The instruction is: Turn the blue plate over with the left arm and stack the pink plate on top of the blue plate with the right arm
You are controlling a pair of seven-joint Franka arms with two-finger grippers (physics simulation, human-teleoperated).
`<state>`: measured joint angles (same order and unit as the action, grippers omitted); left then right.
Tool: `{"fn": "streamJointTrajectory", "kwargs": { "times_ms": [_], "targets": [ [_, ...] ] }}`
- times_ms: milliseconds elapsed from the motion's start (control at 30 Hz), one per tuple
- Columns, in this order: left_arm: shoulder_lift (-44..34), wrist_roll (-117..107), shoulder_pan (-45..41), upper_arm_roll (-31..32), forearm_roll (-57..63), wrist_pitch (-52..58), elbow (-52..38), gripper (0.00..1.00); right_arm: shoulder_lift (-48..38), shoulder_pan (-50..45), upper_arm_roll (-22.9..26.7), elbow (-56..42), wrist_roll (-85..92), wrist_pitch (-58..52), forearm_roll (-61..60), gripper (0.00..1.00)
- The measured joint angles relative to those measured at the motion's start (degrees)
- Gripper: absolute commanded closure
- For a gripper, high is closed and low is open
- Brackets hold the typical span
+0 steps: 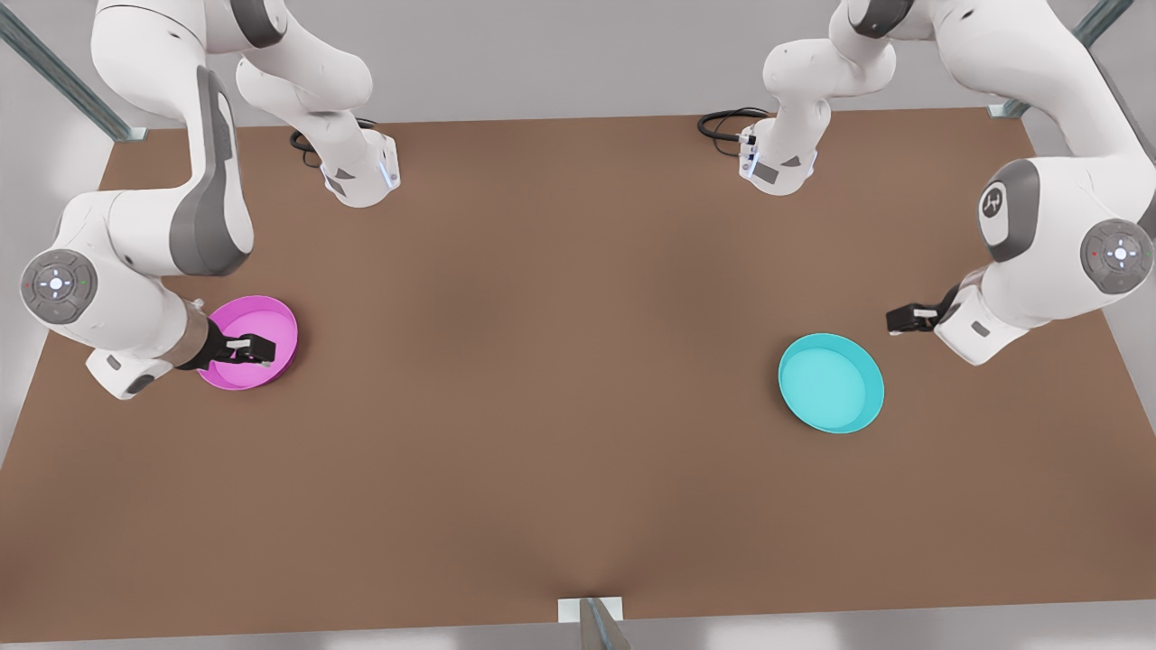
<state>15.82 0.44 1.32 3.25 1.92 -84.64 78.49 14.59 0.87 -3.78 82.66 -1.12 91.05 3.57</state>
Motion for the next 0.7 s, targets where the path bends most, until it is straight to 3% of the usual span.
{"fn": "streamJointTrajectory", "kwargs": {
  "times_ms": [100, 133, 200, 300, 500, 700],
  "targets": [
    [2.85, 3.39, 0.59, -0.16, -0.45, -0.97, 0.0, 0.0, 0.17, -0.27, -0.01, -1.18, 0.03, 0.18, 0.42, 0.0],
    [5.93, 12.53, 5.06, -0.29, -1.58, -2.49, 0.08, 0.0, 0.5, 0.16, 0.16, -1.1, -0.19, 0.26, 0.14, 0.0],
    [13.69, 33.44, 12.99, -0.37, -5.11, -10.65, 2.43, 0.0, 0.82, 1.0, 0.27, -1.09, -0.08, 0.16, 0.36, 0.0],
    [17.58, 47.13, 17.32, -0.61, -12.65, -26.99, 13.23, 0.0, 9.49, -0.12, 0.19, -2.09, -0.17, 1.24, 0.17, 0.0],
    [22.17, 51.09, 18.98, -0.62, -25.63, -29.27, 15.47, 0.0, 12.46, -1.0, 0.13, -2.39, -0.21, 1.49, 0.38, 0.0],
    [23.78, 51.24, 18.89, -0.62, -29.65, -30.58, 15.29, 0.0, 13.68, -0.59, 0.18, -2.59, 0.38, 1.58, 0.47, 0.0]
  ]
}}
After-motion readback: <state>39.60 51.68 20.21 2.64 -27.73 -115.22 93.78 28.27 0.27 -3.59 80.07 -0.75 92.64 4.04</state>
